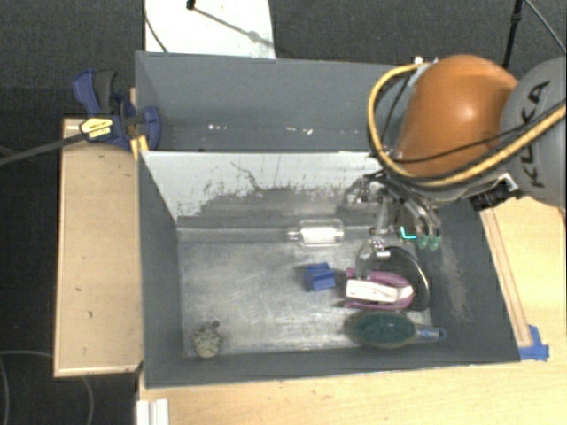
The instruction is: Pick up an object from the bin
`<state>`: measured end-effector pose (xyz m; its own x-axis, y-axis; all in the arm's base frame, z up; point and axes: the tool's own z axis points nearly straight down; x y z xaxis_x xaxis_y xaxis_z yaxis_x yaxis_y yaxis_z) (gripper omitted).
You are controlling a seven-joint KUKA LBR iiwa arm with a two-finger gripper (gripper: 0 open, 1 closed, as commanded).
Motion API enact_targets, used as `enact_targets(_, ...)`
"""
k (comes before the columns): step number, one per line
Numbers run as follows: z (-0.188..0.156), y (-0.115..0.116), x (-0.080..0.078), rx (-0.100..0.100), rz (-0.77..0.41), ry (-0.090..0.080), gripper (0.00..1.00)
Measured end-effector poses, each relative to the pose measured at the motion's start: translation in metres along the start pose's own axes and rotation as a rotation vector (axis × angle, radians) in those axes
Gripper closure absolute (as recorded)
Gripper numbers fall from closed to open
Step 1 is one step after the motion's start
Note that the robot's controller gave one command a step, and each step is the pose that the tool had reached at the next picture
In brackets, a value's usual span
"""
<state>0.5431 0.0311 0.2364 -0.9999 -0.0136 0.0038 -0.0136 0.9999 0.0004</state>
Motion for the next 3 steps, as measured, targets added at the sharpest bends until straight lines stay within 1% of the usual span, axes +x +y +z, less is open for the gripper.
enact_targets(1, 0.1439, -0.0373, -0.0107, 0.0, -0.066, 0.001, 0.0)
enact_targets(2, 0.1397, -0.0358, -0.0122, -0.001, -0.065, -0.005, 1.0)
enact_targets(3, 0.1404, -0.0361, -0.0123, -0.001, -0.064, -0.004, 0.0)
